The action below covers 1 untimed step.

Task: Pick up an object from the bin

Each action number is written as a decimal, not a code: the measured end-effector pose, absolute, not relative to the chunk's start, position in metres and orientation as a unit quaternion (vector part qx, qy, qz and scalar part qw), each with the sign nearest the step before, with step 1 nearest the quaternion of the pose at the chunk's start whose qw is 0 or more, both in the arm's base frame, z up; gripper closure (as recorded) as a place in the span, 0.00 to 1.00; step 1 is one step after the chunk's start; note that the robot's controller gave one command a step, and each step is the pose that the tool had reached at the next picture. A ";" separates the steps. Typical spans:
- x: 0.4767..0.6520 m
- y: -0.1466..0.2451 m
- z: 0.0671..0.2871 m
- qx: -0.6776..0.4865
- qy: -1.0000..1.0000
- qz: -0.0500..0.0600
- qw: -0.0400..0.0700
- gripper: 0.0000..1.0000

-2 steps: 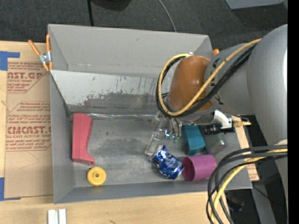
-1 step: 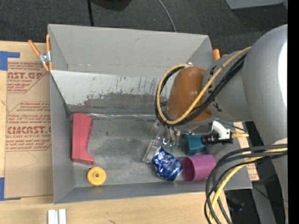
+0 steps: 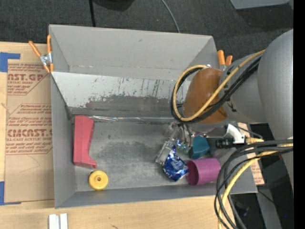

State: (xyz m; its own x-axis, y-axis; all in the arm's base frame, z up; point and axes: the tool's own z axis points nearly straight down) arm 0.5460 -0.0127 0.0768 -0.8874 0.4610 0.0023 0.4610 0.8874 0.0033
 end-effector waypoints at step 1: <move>0.492 -0.007 0.072 -0.293 -0.956 -0.005 -0.008 1.00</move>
Offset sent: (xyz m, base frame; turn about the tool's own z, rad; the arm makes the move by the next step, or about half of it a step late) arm 0.0000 0.0000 0.0000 0.0000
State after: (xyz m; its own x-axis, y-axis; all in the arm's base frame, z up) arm 0.4925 -0.0071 0.0723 -0.8286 0.5597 -0.0134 0.5595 0.8287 0.0144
